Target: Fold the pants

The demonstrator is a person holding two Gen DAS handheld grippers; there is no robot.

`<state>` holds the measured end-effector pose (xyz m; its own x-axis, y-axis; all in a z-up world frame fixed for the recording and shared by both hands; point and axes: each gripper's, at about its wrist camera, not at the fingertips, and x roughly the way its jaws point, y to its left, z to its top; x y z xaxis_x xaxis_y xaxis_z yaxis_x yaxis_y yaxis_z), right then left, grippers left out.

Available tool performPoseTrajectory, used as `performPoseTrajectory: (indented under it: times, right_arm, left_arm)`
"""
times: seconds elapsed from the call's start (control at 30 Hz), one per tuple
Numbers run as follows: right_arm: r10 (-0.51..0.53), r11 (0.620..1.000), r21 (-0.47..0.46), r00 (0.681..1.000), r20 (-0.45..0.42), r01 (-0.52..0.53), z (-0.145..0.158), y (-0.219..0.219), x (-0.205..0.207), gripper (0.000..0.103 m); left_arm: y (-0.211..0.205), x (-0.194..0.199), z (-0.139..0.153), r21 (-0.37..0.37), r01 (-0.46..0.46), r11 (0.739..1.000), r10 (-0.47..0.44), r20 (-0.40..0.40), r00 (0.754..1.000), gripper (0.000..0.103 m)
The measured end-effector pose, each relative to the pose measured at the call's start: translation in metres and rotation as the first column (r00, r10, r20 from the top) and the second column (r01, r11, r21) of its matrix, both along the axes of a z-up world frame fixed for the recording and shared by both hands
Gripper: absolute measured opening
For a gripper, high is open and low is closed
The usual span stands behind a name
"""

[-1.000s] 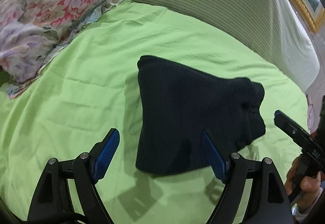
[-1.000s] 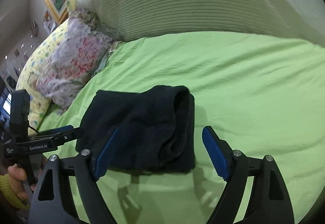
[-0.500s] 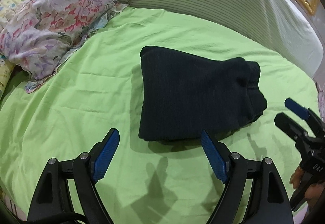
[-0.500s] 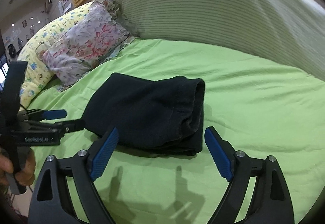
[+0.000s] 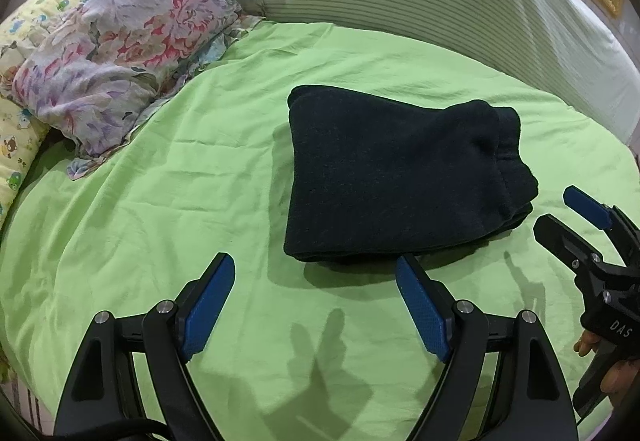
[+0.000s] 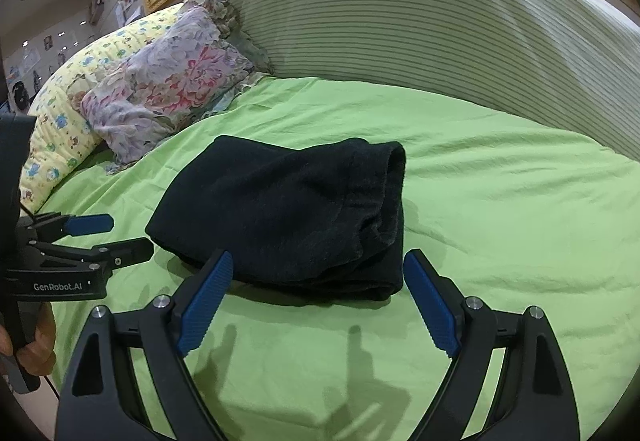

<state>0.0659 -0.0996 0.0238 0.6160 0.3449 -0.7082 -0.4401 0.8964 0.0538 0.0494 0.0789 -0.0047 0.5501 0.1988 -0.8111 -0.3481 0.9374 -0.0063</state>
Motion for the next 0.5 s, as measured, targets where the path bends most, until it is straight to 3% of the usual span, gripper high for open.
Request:
performPoseTrajectory:
  times: [0.5]
  right_arm:
    - [0.031,0.999,-0.017,0.999,0.035,-0.031,-0.0093,0.0088,-0.0038,0.087]
  left_arm:
    - [-0.0032,-0.0044,-0.0065,0.037,-0.036,0.999,0.034,0.037,0.999,0.084]
